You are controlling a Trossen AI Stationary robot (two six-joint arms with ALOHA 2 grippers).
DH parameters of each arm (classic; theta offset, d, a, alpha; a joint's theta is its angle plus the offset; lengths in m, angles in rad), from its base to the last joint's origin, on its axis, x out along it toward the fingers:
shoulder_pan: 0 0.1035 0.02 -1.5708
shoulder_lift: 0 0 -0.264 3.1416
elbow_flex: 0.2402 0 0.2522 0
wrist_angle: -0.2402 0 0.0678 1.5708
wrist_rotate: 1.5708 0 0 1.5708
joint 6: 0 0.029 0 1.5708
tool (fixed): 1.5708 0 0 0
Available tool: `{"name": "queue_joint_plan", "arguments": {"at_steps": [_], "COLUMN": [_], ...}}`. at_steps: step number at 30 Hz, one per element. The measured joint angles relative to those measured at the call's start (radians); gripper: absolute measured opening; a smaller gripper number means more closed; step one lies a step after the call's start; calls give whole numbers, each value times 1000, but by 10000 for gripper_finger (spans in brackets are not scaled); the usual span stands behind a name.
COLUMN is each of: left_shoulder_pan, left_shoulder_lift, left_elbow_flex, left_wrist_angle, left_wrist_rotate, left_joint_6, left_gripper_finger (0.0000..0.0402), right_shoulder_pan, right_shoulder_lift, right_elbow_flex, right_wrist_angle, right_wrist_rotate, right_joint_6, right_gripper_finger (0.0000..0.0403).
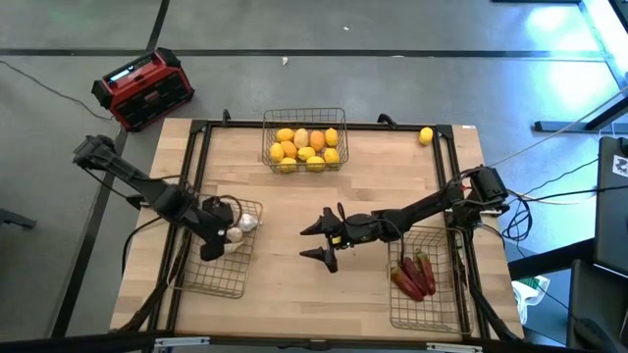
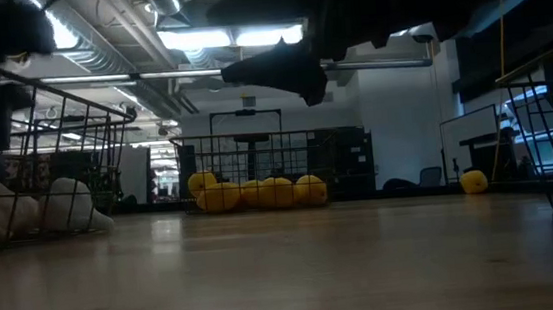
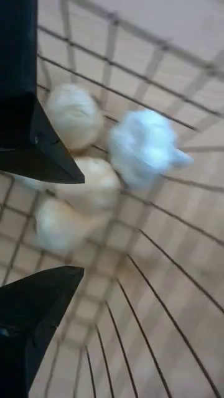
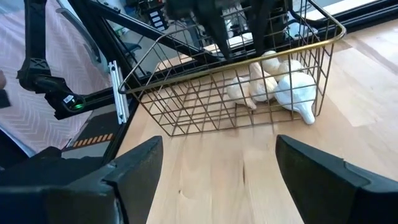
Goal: Sort produce into baskets
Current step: Put the lemon into the top wire basket
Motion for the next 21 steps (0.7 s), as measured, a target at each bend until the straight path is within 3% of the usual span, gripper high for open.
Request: {"name": "queue_joint_plan", "arguments": {"at_steps": [5, 8, 16, 21], "left_shoulder_pan": [0, 0, 0, 13], "left_shoulder_lift": [-45, -75, -78, -53], "left_elbow_flex": [94, 108, 60, -5], "left_wrist_angle": [34, 182, 549, 714], "left_wrist_rotate": [-27, -98, -316, -332], "left_joint_6": [87, 203, 460, 508], "left_gripper_finger": [223, 223, 223, 224], "right_shoulder_pan": [-9, -25, -62, -81], "right_shoulder_lift": [-49, -108, -322, -444], "right_elbow_flex": [0, 0, 1, 1], "right_wrist_angle": [-36, -132, -512, -789], "right_wrist_rotate": [9, 37, 249, 379], "right_joint_6": [0, 0, 28, 131], "right_gripper_finger": [308, 308, 308, 308]}}
